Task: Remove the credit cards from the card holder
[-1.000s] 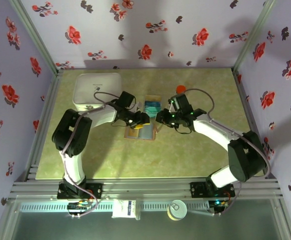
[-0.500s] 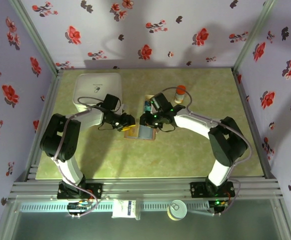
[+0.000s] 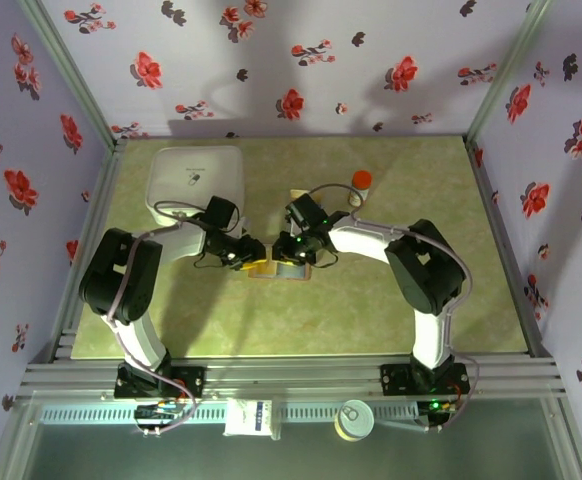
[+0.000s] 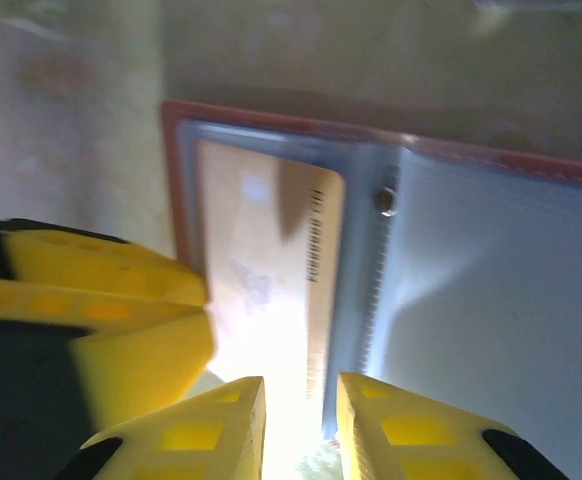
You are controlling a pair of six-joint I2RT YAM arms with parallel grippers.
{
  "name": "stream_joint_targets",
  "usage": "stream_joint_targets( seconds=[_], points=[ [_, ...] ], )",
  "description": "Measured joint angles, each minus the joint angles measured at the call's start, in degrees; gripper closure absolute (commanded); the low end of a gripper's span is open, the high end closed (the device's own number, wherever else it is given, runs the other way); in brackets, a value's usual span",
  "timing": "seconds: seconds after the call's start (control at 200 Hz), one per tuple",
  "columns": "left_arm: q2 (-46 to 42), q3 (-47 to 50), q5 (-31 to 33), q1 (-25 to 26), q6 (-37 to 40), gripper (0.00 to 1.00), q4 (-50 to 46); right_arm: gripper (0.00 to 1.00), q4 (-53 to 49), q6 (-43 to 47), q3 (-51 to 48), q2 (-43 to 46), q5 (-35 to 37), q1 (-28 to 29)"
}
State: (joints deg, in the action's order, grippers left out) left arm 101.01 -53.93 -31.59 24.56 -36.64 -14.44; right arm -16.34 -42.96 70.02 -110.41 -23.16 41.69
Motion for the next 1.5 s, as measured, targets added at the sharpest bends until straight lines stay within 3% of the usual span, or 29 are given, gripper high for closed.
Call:
stream_joint_targets(
  seconds=[0.45, 0.91, 1.5],
  points=[
    [-2.9, 1.2, 0.1, -0.1, -0.2, 0.63, -1.0, 0.74, -1.6, 2.2, -1.8, -0.2, 2.0, -0.1],
    [-11.6, -2.5, 3.9, 0.2, -1.0, 0.65, -5.9, 0.72, -2.0, 3.0, -1.9, 7.0, 5.1, -0.1],
    [-11.8, -3.5, 6.2, 2.2, -1.4, 0.66, -7.3, 0.71, 2.2, 1.8, -6.0, 7.3, 4.8, -0.1]
  ],
)
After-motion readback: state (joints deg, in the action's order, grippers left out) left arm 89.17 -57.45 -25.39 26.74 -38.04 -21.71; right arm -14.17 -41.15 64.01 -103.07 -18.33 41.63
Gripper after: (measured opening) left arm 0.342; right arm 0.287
